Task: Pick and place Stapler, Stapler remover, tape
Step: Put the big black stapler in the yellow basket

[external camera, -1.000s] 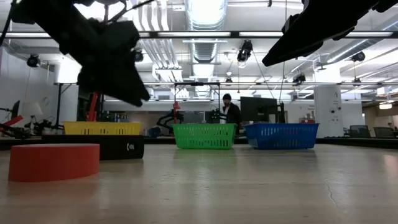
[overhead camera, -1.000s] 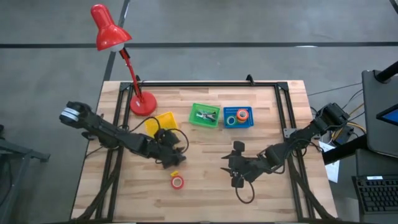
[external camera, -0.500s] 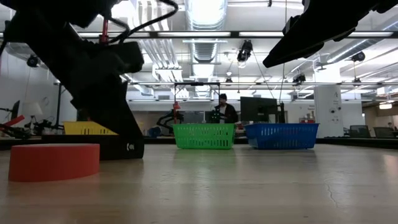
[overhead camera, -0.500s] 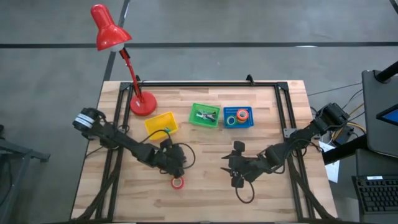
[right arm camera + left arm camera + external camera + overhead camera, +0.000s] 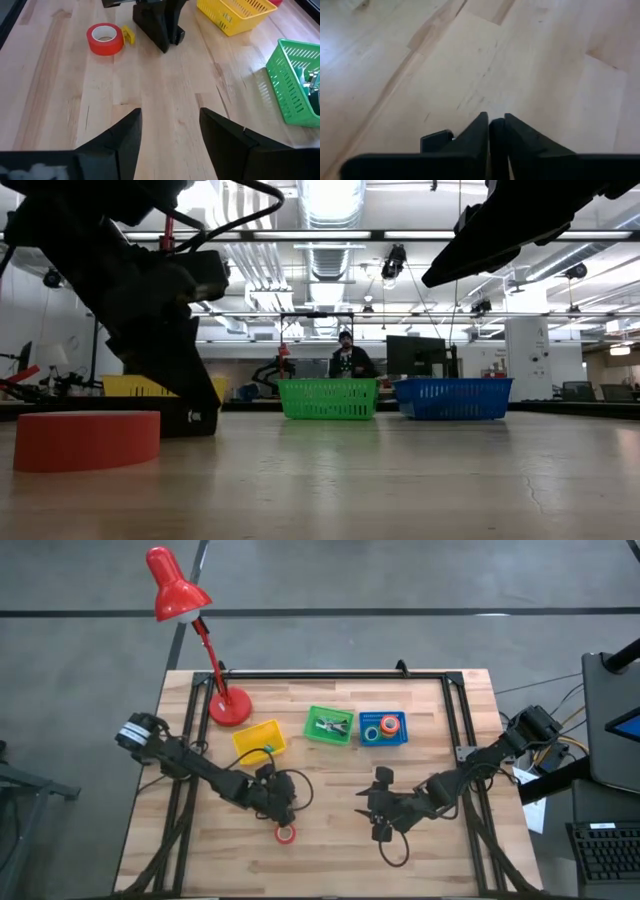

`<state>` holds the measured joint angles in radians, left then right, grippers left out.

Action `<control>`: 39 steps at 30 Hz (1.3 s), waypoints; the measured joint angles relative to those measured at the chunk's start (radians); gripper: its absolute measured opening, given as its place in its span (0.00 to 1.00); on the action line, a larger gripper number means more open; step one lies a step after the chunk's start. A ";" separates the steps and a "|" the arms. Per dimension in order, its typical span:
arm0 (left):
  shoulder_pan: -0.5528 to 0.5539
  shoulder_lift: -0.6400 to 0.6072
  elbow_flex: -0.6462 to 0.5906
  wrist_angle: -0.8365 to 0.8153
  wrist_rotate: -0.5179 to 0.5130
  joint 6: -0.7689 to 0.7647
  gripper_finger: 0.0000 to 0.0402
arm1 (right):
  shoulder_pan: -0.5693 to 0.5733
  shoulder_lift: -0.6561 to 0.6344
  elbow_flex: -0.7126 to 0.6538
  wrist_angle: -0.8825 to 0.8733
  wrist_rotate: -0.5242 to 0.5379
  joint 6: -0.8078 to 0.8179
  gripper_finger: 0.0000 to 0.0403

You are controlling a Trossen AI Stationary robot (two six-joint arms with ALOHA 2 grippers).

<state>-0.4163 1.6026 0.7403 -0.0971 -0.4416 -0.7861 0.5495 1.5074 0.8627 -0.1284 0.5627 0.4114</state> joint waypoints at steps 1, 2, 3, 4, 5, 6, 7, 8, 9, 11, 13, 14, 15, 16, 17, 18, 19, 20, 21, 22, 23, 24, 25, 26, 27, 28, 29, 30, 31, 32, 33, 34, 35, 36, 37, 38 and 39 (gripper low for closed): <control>0.000 -0.002 0.000 0.000 0.000 0.004 0.12 | 0.000 0.000 0.000 0.000 0.000 0.000 0.48; 0.000 -0.002 0.001 0.001 0.000 0.012 0.09 | 0.000 0.000 -0.001 0.000 0.000 0.000 0.47; 0.000 -0.002 0.001 0.002 0.003 0.021 0.08 | 0.000 0.000 -0.002 0.000 0.000 0.000 0.47; 0.000 -0.002 0.002 0.003 0.004 0.025 0.08 | 0.000 0.000 -0.002 0.000 0.000 0.000 0.47; 0.001 -0.002 0.002 0.003 0.003 0.026 0.08 | 0.000 0.000 -0.002 0.000 0.000 0.000 0.47; 0.001 -0.002 0.002 0.003 0.003 0.026 0.08 | 0.000 0.000 -0.003 0.000 0.000 0.000 0.46; 0.002 -0.002 0.002 0.003 0.002 0.026 0.08 | 0.000 0.000 -0.003 0.000 0.000 0.000 0.46; 0.002 -0.002 0.002 0.003 -0.001 0.028 0.08 | 0.000 0.000 -0.003 0.000 0.000 0.000 0.46; 0.002 -0.002 0.004 0.002 -0.003 0.035 0.08 | -0.001 0.000 -0.003 0.000 0.000 0.000 0.46; 0.002 -0.002 0.018 0.002 -0.012 0.061 0.08 | -0.001 0.000 -0.003 0.000 0.000 0.000 0.46; 0.003 -0.010 0.037 -0.005 -0.028 0.087 0.08 | -0.001 0.000 -0.003 0.000 0.000 0.000 0.46; 0.005 -0.016 0.049 -0.018 -0.041 0.099 0.08 | -0.001 0.000 -0.003 0.000 0.000 0.000 0.46; 0.006 -0.024 0.061 -0.037 -0.053 0.110 0.08 | -0.001 0.000 -0.003 0.000 0.000 0.000 0.46; 0.006 -0.035 0.073 -0.061 -0.067 0.120 0.08 | -0.001 0.000 -0.003 0.001 0.000 0.000 0.45; 0.007 -0.044 0.085 -0.091 -0.080 0.128 0.08 | -0.001 0.000 -0.003 0.001 0.000 0.000 0.45; 0.008 -0.057 0.097 -0.118 -0.096 0.137 0.08 | -0.001 0.000 -0.003 0.002 0.000 0.000 0.45; 0.008 -0.071 0.109 -0.147 -0.111 0.145 0.08 | -0.001 0.000 -0.003 0.004 0.000 0.000 0.45; 0.009 -0.085 0.122 -0.177 -0.134 0.155 0.08 | -0.001 0.000 -0.004 0.004 0.000 0.000 0.44; 0.009 -0.099 0.135 -0.209 -0.158 0.163 0.08 | -0.001 0.000 -0.004 0.005 0.000 0.000 0.44; 0.009 -0.115 0.148 -0.245 -0.184 0.172 0.08 | 0.000 0.000 -0.004 0.005 0.000 0.000 0.44; 0.009 -0.129 0.160 -0.284 -0.208 0.180 0.09 | 0.000 0.000 -0.005 0.005 0.000 0.000 0.44; 0.010 -0.145 0.171 -0.322 -0.234 0.186 0.09 | 0.000 0.000 -0.006 0.007 0.000 0.000 0.44; 0.012 -0.160 0.180 -0.359 -0.263 0.191 0.09 | 0.000 0.000 -0.006 0.008 0.000 0.000 0.44; 0.014 -0.176 0.185 -0.394 -0.296 0.192 0.09 | 0.000 0.000 -0.006 0.008 0.000 0.001 0.44; 0.017 -0.190 0.185 -0.428 -0.332 0.192 0.09 | 0.000 0.000 -0.006 0.009 0.000 0.000 0.44; 0.023 -0.203 0.185 -0.458 -0.372 0.191 0.09 | 0.000 0.000 -0.006 0.011 0.000 0.001 0.45; 0.028 -0.214 0.181 -0.478 -0.407 0.189 0.09 | 0.000 0.000 -0.006 0.012 0.000 0.000 0.45; 0.035 -0.225 0.175 -0.489 -0.442 0.187 0.09 | 0.000 0.000 -0.006 0.013 0.000 0.001 0.45; 0.042 -0.235 0.168 -0.501 -0.472 0.186 0.09 | 0.000 0.000 -0.007 0.013 0.000 0.001 0.45; 0.050 -0.243 0.161 -0.506 -0.498 0.188 0.09 | 0.000 0.000 -0.007 0.014 0.000 0.000 0.45; 0.061 -0.248 0.153 -0.505 -0.517 0.194 0.09 | 0.000 0.000 -0.007 0.015 0.000 0.000 0.45; 0.074 -0.252 0.144 -0.503 -0.526 0.205 0.09 | 0.000 0.000 -0.007 0.015 0.000 0.000 0.45; 0.089 -0.257 0.134 -0.502 -0.528 0.216 0.09 | 0.000 0.000 -0.007 0.016 0.000 0.001 0.45; 0.106 -0.259 0.121 -0.502 -0.529 0.221 0.09 | 0.000 0.000 -0.008 0.015 0.000 0.001 0.45; 0.124 -0.260 0.108 -0.503 -0.530 0.223 0.09 | 0.000 0.000 -0.009 0.014 0.000 0.001 0.44; 0.143 -0.259 0.095 -0.504 -0.530 0.225 0.09 | 0.000 0.000 -0.009 0.015 0.000 0.001 0.44; 0.161 -0.258 0.082 -0.505 -0.529 0.228 0.09 | 0.000 0.000 -0.009 0.015 0.000 0.001 0.44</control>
<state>-0.2549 1.3447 0.8224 -0.6018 -0.9705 -0.5583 0.5495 1.5074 0.8539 -0.1134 0.5625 0.4121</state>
